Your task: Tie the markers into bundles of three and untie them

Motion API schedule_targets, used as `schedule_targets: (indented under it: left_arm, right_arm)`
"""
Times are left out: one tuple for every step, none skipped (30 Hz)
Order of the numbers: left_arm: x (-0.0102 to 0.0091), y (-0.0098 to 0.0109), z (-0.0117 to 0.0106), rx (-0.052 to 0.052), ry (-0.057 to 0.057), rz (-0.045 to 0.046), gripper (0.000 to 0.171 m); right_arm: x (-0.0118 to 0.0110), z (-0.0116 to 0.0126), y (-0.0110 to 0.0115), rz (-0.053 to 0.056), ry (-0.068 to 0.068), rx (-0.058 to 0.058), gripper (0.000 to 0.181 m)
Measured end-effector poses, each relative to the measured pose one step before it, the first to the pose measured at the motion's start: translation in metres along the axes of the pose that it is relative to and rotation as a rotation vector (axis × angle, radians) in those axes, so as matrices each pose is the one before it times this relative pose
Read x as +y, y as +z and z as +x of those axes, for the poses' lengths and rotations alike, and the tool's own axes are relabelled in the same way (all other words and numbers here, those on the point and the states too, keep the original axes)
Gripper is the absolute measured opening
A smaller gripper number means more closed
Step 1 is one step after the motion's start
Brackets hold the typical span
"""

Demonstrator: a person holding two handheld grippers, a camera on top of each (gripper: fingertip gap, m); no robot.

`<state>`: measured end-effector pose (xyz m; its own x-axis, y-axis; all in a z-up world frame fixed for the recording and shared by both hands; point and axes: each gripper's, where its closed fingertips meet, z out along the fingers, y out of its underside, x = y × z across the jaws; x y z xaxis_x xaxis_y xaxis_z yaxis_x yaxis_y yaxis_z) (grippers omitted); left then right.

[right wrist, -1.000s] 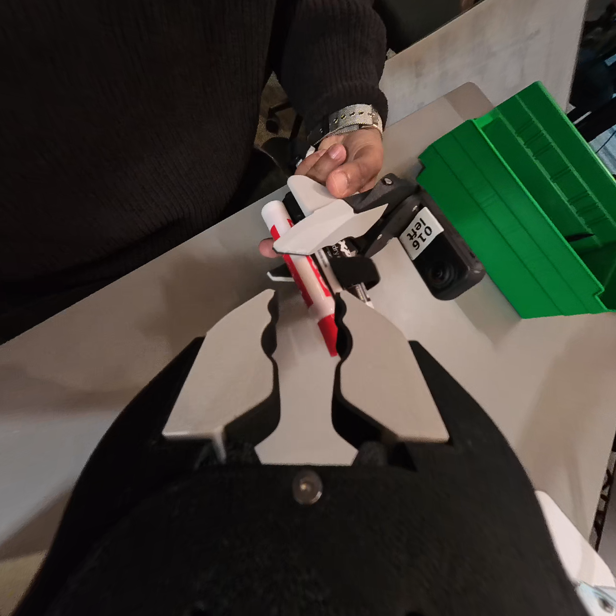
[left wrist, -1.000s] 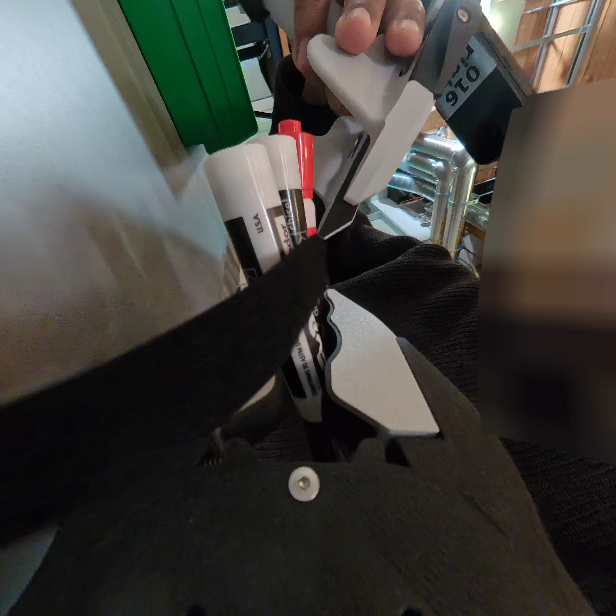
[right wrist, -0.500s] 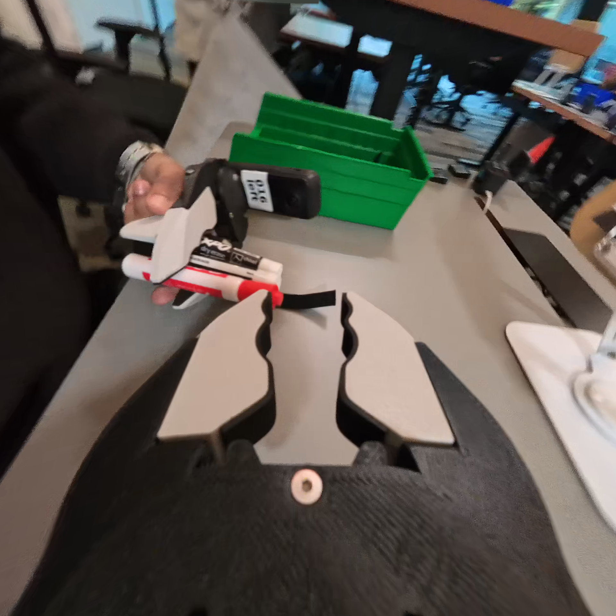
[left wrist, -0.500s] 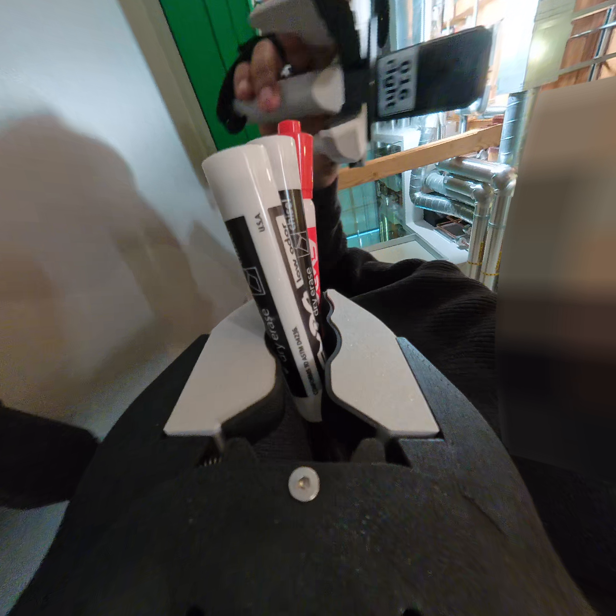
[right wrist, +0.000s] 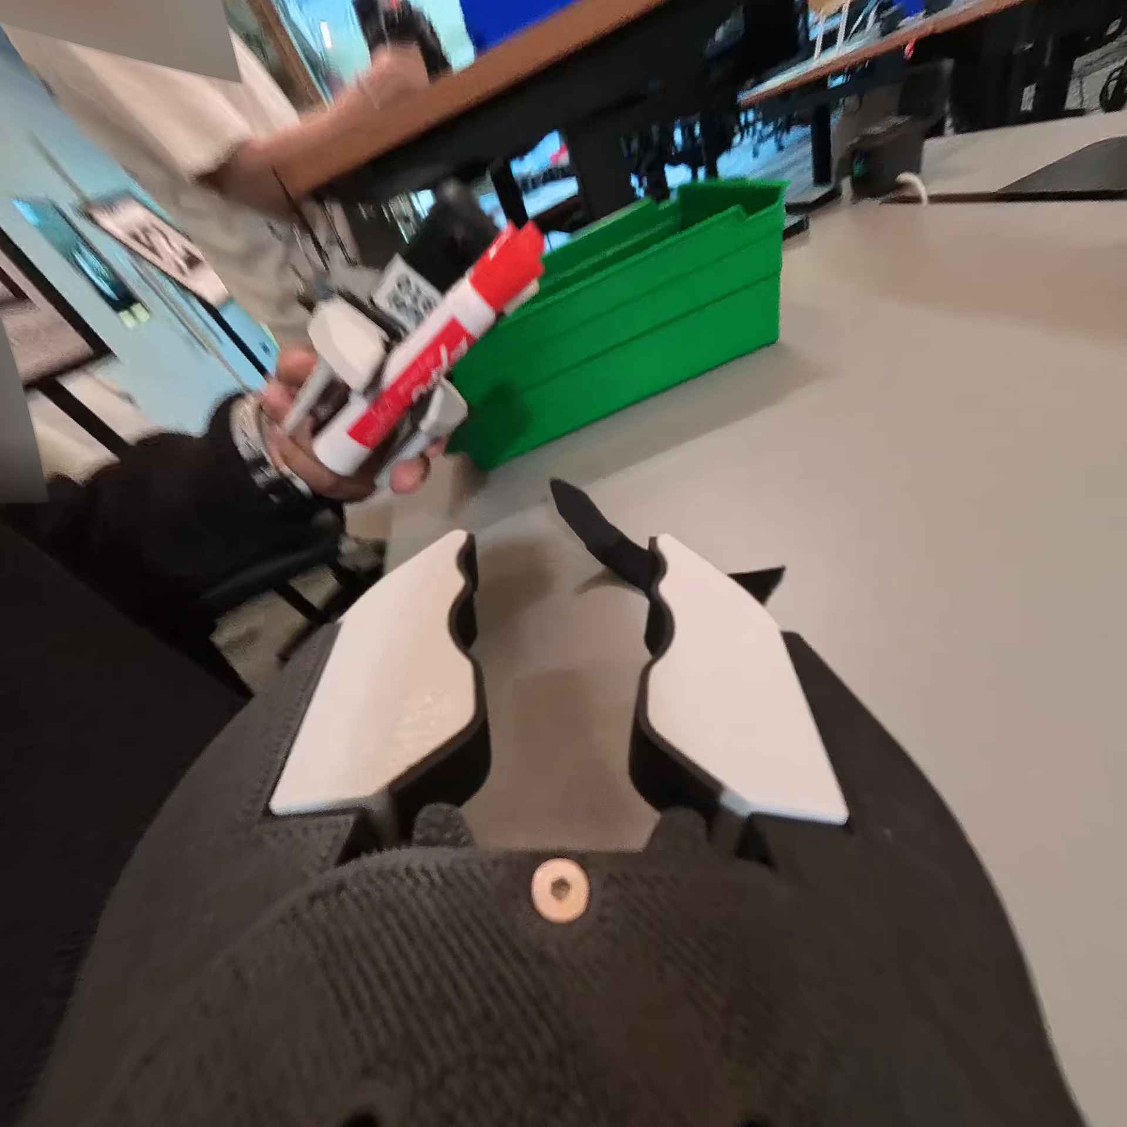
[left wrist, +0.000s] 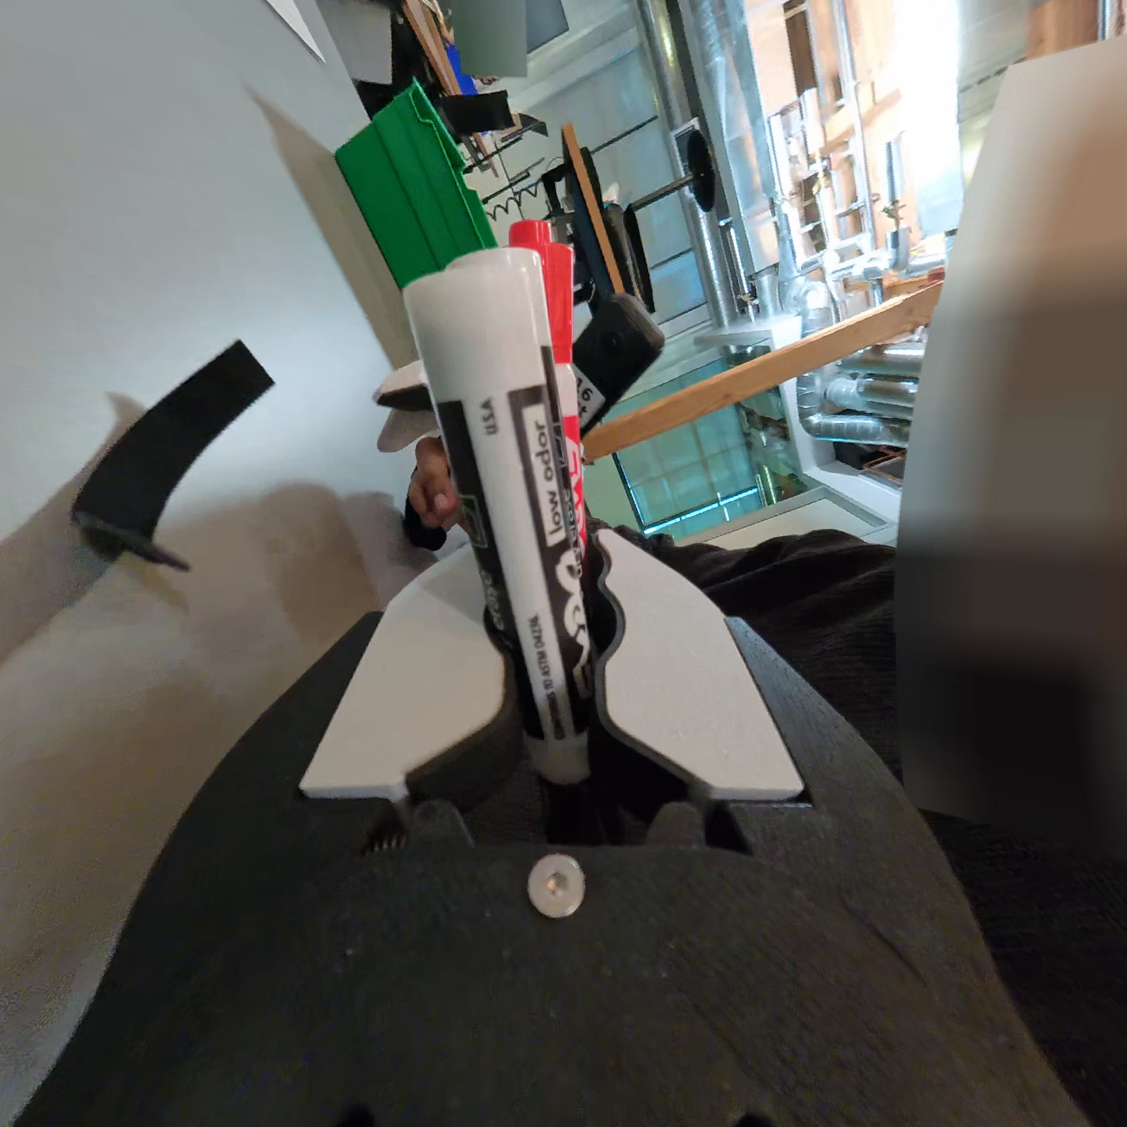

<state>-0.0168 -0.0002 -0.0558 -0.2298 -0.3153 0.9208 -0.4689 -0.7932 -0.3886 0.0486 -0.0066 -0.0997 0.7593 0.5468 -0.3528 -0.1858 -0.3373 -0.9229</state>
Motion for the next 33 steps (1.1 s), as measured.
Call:
schedule_targets:
  left_arm:
    - [-0.00146, -0.00191, -0.00179, -0.004, -0.0096, 0.01153, 0.02]
    - [-0.00119, -0.00096, -0.00347, -0.0139, -0.0127, 0.01079, 0.02]
    - [0.00048, 0.00028, -0.00411, -0.0239, 0.0071, 0.00133, 0.019]
    - [0.001, 0.00069, -0.00223, -0.009, -0.0013, -0.00107, 0.019]
    - [0.00026, 0.00086, -0.00146, -0.004, -0.0076, 0.00496, 0.019]
    - [0.00029, 0.00072, -0.00119, -0.0028, -0.0086, 0.00533, 0.019]
    - [0.00021, 0.00075, -0.00164, -0.008, -0.005, 0.00516, 0.019]
    - [-0.00036, 0.00023, -0.00148, -0.01, -0.0004, 0.00747, 0.019]
    - [-0.00149, -0.00036, -0.00106, -0.011, 0.0005, 0.0115, 0.019]
    - [-0.0017, -0.00066, 0.00015, -0.0063, 0.0025, 0.0108, 0.02]
    - [-0.00158, -0.00061, 0.0014, -0.0011, 0.0065, 0.008, 0.02]
    - [-0.00168, -0.00039, 0.0021, 0.002, 0.007, 0.00873, 0.02]
    - [-0.00064, 0.00016, 0.00258, 0.0048, 0.006, 0.00318, 0.02]
    - [0.00061, 0.00074, 0.00197, 0.0027, 0.0054, -0.00396, 0.019]
    - [0.00085, 0.00105, 0.00073, -0.0024, 0.0061, -0.00351, 0.019]
    - [0.00085, 0.00104, 0.00027, -0.0015, 0.0049, -0.00189, 0.02]
    - [0.00078, 0.00085, 0.00031, 0.0032, -0.0011, -0.00189, 0.02]
    - [-0.00017, 0.00031, 0.0007, 0.0063, -0.0036, 0.00439, 0.019]
    - [-0.00092, -0.0002, 0.00106, 0.0058, -0.0031, 0.0067, 0.019]
    - [-0.00089, -0.0005, 0.00107, 0.0031, -0.0026, 0.00365, 0.019]
    - [-0.00062, -0.00084, 0.00094, -0.0009, -0.0017, 0.00196, 0.02]
    - [-0.00034, -0.00095, 0.00025, -0.007, -0.0022, -0.00078, 0.019]
    - [-0.0004, -0.00089, 0.00065, -0.0053, 0.0043, 0.00171, 0.02]
    - [-0.00056, -0.00067, 0.00174, 0.0026, 0.0051, 0.00299, 0.02]
    - [-0.00029, -0.00025, 0.00255, 0.0081, 0.0009, 0.00123, 0.02]
    - [-0.00023, 0.00011, 0.00242, 0.009, 0.0027, 0.00051, 0.02]
    - [0.00033, 0.00033, 0.00183, 0.0063, 0.0043, -0.00221, 0.02]
    - [0.00074, 0.00042, 0.00093, 0.0033, 0.0041, -0.0048, 0.02]
    - [0.00075, 0.00026, 0.00004, 0.0017, 0.0009, -0.0038, 0.02]
    - [0.00026, 0.00013, -0.00032, 0.0021, -0.0032, -0.0011, 0.02]
    - [-0.00035, -0.00035, -0.0003, 0.0033, -0.0049, 0.00279, 0.02]
    - [-0.00054, -0.00052, 0.00014, 0.0045, -0.0041, 0.00421, 0.02]
    - [-0.00029, -0.00069, 0.00052, 0.0053, -0.0012, 0.00297, 0.02]
  right_arm:
    - [0.0057, 0.00243, 0.00779, -0.0517, -0.043, 0.032, 0.054]
    - [0.00358, 0.00216, 0.00641, -0.0478, -0.0375, 0.0278, 0.054]
    - [0.00121, 0.00332, 0.00477, -0.0307, -0.0439, 0.0331, 0.054]
    - [0.00039, 0.00546, 0.00242, -0.0208, -0.0346, 0.0462, 0.055]
    - [-0.00007, 0.00334, 0.00035, -0.0129, -0.0255, 0.03, 0.056]
    - [0.00005, 0.00081, -0.00087, -0.0062, -0.0236, 0.0097, 0.056]
    - [0.00038, 0.00138, -0.00116, -0.0007, -0.0188, 0.015, 0.056]
    - [0.0002, 0.00105, -0.00035, 0.0048, -0.0111, 0.0143, 0.057]
    - [-0.00007, -0.00146, 0.00107, 0.0043, -0.005, 0.0, 0.057]
    - [0.00032, -0.00329, 0.0029, -0.0045, -0.0008, -0.0059, 0.056]
    - [-0.00001, -0.00462, 0.00456, -0.0109, -0.0039, -0.0085, 0.056]
    - [-0.00101, -0.00519, 0.00584, -0.0076, -0.0126, -0.007, 0.055]
    - [-0.00106, -0.00407, 0.00645, -0.0115, -0.0181, 0.0018, 0.054]
    - [-0.00035, -0.0025, 0.00639, -0.0188, -0.0183, 0.0077, 0.054]
    - [-0.00035, -0.00182, 0.00517, -0.0197, -0.0144, 0.0046, 0.054]
    - [-0.00136, -0.00104, 0.00365, -0.0087, -0.0094, 0.0031, 0.054]
    - [-0.00247, -0.00057, 0.00304, 0.0051, -0.002, 0.0016, 0.054]
    - [-0.00257, -0.00065, 0.00364, 0.0069, 0.01, -0.003, 0.054]
    - [-0.00193, -0.00127, 0.00475, 0.0008, 0.0195, -0.0091, 0.054]
    - [-0.00106, -0.00129, 0.00579, -0.0063, 0.018, -0.0094, 0.054]
    - [-0.00016, -0.0006, 0.00655, -0.0125, 0.0083, -0.0021, 0.053]
    - [0.00099, 0.00029, 0.00681, -0.0205, -0.0062, 0.0057, 0.053]
    - [0.00156, 0.00084, 0.00633, -0.0273, -0.0183, 0.0128, 0.052]
    - [0.00156, 0.00141, 0.00564, -0.0282, -0.0235, 0.02, 0.051]
    - [0.00119, 0.00077, 0.00523, -0.0249, -0.0217, 0.016, 0.052]
    - [0.00232, 0.00101, 0.00488, -0.0307, -0.0177, 0.0153, 0.055]
    - [0.00333, 0.00232, 0.00451, -0.0341, -0.0092, 0.0199, 0.056]
    - [0.00236, 0.00193, 0.0036, -0.026, -0.0022, 0.0114, 0.055]
    - [0.00025, 0.00024, 0.00221, -0.0099, 0.003, -0.0055, 0.053]
    - [-0.0015, -0.00195, -0.00006, 0.0069, 0.0053, -0.0246, 0.039]
    - [-0.00239, -0.00324, -0.00287, 0.0215, 0.0055, -0.036, 0.012]
    - [-0.00134, -0.00192, -0.00506, 0.0218, 0.0084, -0.0282, 0.002]
    - [0.00188, 0.00056, -0.00675, 0.0051, 0.0012, -0.013, 0.001]
